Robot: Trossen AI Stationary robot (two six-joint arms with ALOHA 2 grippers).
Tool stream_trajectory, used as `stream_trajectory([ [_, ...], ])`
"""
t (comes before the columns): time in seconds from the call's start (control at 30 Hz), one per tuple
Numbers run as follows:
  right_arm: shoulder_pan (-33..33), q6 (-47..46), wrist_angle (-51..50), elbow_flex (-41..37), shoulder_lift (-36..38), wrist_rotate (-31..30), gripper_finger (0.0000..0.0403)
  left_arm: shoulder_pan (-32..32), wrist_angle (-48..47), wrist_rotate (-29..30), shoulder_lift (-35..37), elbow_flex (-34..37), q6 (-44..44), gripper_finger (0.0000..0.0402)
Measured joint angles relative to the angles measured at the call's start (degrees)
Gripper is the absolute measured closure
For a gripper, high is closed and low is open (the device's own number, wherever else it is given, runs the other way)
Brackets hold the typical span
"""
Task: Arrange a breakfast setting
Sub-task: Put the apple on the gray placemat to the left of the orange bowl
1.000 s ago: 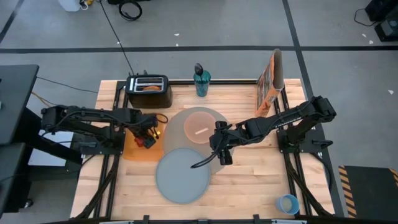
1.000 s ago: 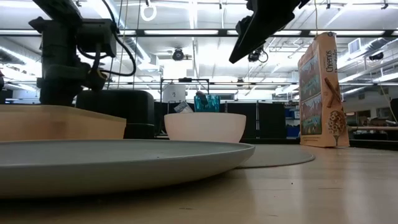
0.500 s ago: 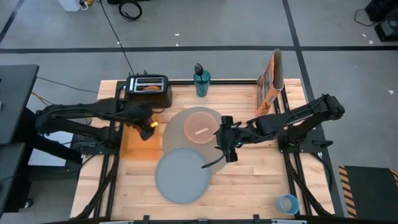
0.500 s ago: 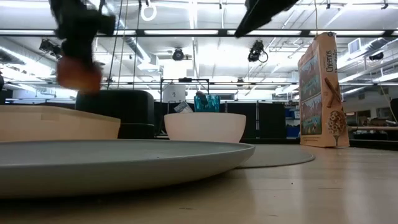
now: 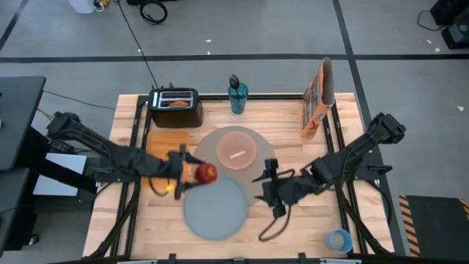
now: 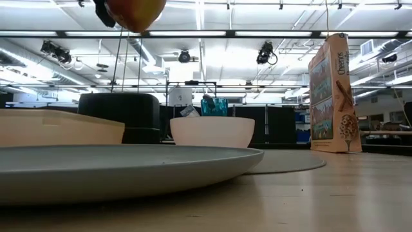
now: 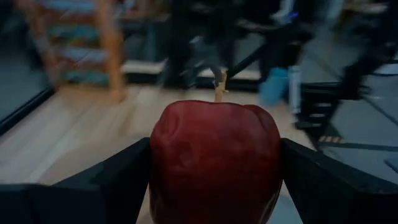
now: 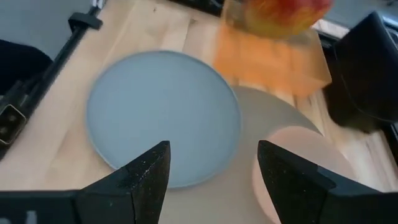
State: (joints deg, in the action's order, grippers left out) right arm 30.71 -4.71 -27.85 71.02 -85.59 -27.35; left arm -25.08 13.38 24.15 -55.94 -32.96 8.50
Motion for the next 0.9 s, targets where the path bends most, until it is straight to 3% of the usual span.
stream_trajectory([
  [0.1, 1.84, -0.27, 3.47, 0.0, -2.12, -3.73, 0.0154, -4.38, 15.1, 2.83, -5.79, 4.23, -4.6, 0.0075],
  [0.17, 2.61, -0.27, 4.98, 0.0, -3.21, -6.32, 0.0154, -6.3, 20.62, 9.08, -9.32, 4.94, -7.49, 0.0075],
  [0.3, 2.76, -1.15, 8.61, -0.03, -4.43, -7.98, 0.0154, -5.21, 22.99, 22.9, -14.71, 5.18, -7.63, 0.0075],
  [0.57, 2.43, -3.76, 10.22, -0.02, -4.8, -10.75, 0.0154, 3.71, 22.9, 38.0, -23.74, 5.17, 7.29, 0.0075],
  [0.7, 2.17, -4.61, 9.83, -0.02, -4.8, -11.07, 0.0154, 5.76, 23.18, 36.01, -26.2, 5.12, 7.79, 0.0074],
  [0.9, -3.52, -2.19, 11.16, -0.02, -4.85, -16.76, 0.0156, 1.46, 25.65, 36.11, -26.14, 5.12, 1.17, 0.0074],
])
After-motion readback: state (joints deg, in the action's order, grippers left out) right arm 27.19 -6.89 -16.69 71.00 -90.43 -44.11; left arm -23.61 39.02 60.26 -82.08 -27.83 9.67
